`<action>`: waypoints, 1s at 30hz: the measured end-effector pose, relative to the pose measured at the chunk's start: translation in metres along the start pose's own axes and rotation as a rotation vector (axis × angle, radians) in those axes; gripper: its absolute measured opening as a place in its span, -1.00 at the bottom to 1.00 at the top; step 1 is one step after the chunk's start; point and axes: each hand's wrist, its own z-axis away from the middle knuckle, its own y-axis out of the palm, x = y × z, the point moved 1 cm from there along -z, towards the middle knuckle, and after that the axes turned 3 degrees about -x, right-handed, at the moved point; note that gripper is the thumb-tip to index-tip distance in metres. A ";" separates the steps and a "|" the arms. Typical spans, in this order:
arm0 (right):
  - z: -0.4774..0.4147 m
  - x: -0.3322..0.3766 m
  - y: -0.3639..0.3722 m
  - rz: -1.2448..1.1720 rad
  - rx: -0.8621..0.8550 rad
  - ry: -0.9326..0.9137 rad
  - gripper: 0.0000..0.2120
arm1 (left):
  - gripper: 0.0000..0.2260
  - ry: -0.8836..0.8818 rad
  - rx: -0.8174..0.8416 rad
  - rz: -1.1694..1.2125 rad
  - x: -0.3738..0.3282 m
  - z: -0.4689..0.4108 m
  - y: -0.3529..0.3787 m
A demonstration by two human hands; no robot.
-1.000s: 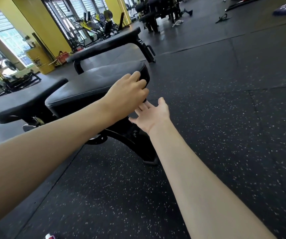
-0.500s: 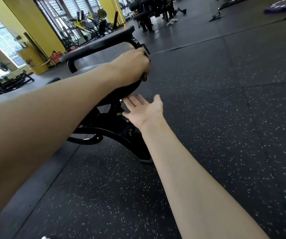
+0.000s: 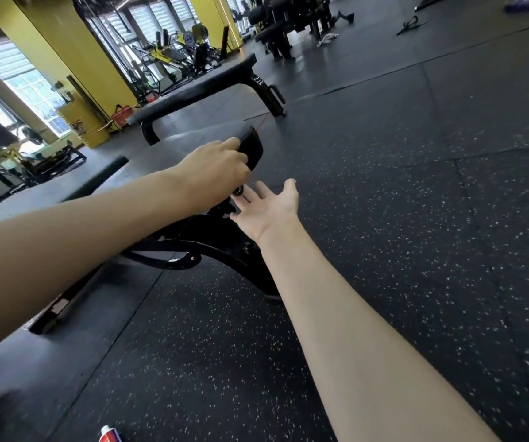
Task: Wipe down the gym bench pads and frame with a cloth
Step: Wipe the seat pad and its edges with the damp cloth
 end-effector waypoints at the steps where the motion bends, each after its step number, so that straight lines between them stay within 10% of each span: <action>1: 0.001 -0.001 0.001 0.014 0.003 0.003 -0.33 | -0.80 -0.021 0.028 0.032 -0.001 0.006 -0.001; 4: 0.004 -0.001 0.004 0.103 -0.029 0.005 -0.40 | -0.73 -0.201 0.061 0.288 0.001 0.027 0.008; 9: -0.003 0.002 -0.005 0.442 -0.220 0.021 -0.64 | -0.69 -0.657 -0.473 0.789 -0.029 0.037 0.026; 15: -0.011 0.014 -0.013 0.580 -0.313 -0.067 -0.66 | -0.78 -0.887 -0.613 0.577 -0.073 0.007 0.044; 30: 0.046 0.000 -0.004 0.650 -0.609 -0.241 -0.78 | -0.74 -0.434 -0.580 0.710 -0.076 0.039 0.034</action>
